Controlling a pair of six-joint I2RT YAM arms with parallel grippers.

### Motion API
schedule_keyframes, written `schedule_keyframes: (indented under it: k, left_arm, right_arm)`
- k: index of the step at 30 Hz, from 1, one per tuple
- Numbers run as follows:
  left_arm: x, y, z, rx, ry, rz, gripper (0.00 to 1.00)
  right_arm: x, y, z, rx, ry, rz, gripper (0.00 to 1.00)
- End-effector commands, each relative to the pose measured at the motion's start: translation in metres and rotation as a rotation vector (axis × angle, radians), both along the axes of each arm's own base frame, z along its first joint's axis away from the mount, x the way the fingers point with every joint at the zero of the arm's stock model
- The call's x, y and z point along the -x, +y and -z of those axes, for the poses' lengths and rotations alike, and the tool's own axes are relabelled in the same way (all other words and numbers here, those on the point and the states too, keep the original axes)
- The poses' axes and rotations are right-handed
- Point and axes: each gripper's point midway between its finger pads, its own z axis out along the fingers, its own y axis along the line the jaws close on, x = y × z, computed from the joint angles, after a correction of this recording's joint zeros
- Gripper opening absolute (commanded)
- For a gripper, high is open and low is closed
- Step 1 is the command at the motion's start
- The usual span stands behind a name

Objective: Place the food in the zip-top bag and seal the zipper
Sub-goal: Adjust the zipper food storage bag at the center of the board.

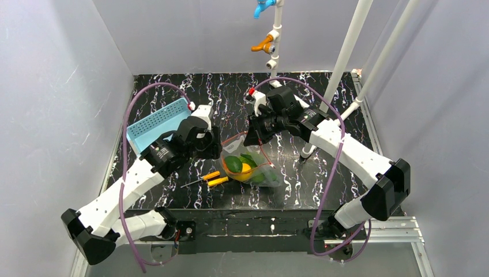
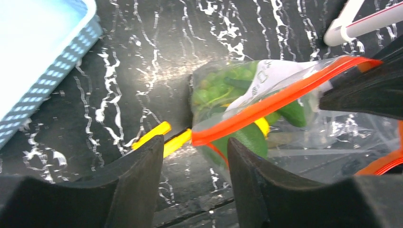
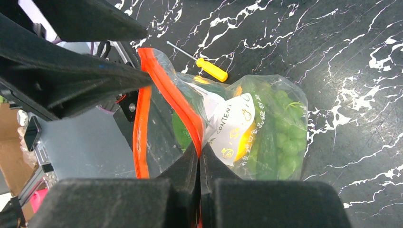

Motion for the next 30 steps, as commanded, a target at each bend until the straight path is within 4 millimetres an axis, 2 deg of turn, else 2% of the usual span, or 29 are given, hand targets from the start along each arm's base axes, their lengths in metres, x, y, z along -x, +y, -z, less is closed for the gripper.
schedule_keyframes:
  k: [1,6,11,15,18,23,27,30]
  left_arm:
    - [-0.002,-0.025,-0.003,0.081,0.039,0.055,0.54]
    - [-0.003,-0.037,0.003,0.119,0.076,0.059,0.53]
    - [-0.013,-0.024,0.007,0.059,0.065,-0.014,0.12]
    - [-0.022,-0.013,0.0,0.049,0.017,-0.085,0.01]
    - [-0.03,-0.001,-0.003,0.044,-0.016,-0.171,0.0]
    - [-0.035,0.008,-0.006,0.066,-0.031,-0.269,0.0]
    - [-0.035,0.005,-0.007,0.09,-0.025,-0.277,0.0]
    - [-0.035,0.003,-0.006,0.097,-0.016,-0.276,0.0]
  right_arm:
    - [0.003,-0.002,-0.018,-0.042,-0.055,-0.021,0.01]
    - [0.003,-0.002,-0.018,-0.03,-0.057,-0.02,0.01]
    - [0.004,-0.004,-0.017,0.002,-0.083,-0.011,0.05]
    - [0.0,-0.011,-0.015,0.048,-0.141,0.044,0.12]
    - [-0.001,-0.019,-0.015,0.065,-0.175,0.082,0.22]
    - [-0.001,-0.034,-0.02,0.036,-0.258,0.135,0.46]
    - [0.012,-0.044,-0.028,-0.073,-0.395,0.102,0.65]
    - [0.026,-0.049,-0.029,-0.183,-0.518,0.051,0.75]
